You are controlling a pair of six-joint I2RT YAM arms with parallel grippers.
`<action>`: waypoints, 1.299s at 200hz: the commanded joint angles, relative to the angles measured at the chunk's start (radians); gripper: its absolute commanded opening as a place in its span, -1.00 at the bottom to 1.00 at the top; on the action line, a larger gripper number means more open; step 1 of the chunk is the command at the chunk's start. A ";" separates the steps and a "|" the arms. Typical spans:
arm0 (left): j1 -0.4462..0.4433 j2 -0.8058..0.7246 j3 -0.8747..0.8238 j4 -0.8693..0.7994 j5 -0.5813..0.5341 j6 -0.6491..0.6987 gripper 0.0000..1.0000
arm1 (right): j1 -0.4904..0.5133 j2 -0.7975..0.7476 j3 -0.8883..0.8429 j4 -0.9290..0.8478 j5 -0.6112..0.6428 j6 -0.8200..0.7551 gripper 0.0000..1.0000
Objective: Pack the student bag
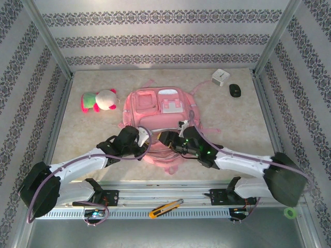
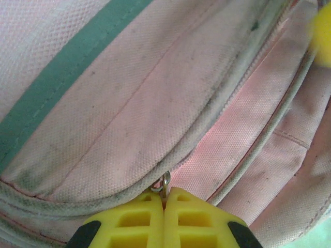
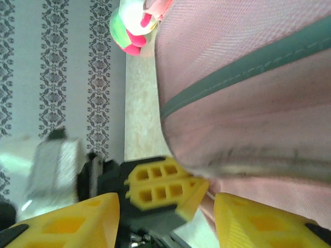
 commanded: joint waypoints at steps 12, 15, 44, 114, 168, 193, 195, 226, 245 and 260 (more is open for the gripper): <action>-0.009 0.019 -0.020 0.113 -0.051 -0.084 -1.00 | -0.115 -0.144 0.058 -0.380 -0.041 -0.195 0.09; -0.009 0.020 -0.021 0.114 -0.049 -0.084 -1.00 | -0.138 -0.151 0.066 -0.407 -0.049 -0.214 0.10; -0.009 0.028 -0.017 0.127 -0.049 -0.086 -1.00 | -0.301 -0.163 0.150 -0.608 -0.091 -0.387 0.15; -0.010 0.074 0.004 0.155 0.011 -0.132 -1.00 | -0.375 0.027 0.178 -0.528 -0.179 -0.482 0.04; -0.031 0.108 0.045 0.147 0.009 -0.150 -1.00 | -0.331 0.083 0.118 -0.382 -0.186 -0.417 -0.12; -0.052 0.114 0.065 0.148 -0.035 -0.173 -1.00 | -0.312 0.089 0.094 -0.317 -0.193 -0.376 -0.17; -0.054 0.114 0.067 0.149 -0.038 -0.175 -1.00 | -0.311 0.089 0.092 -0.313 -0.194 -0.373 -0.17; -0.087 0.130 0.087 0.176 -0.106 -0.227 -1.00 | -0.302 0.092 0.072 -0.265 -0.187 -0.338 -0.19; -0.115 0.153 0.107 0.191 -0.139 -0.242 -1.00 | -0.291 0.099 0.075 -0.254 -0.186 -0.331 -0.20; -0.139 0.182 0.125 0.209 -0.153 -0.246 -1.00 | -0.280 0.105 0.079 -0.250 -0.184 -0.325 -0.21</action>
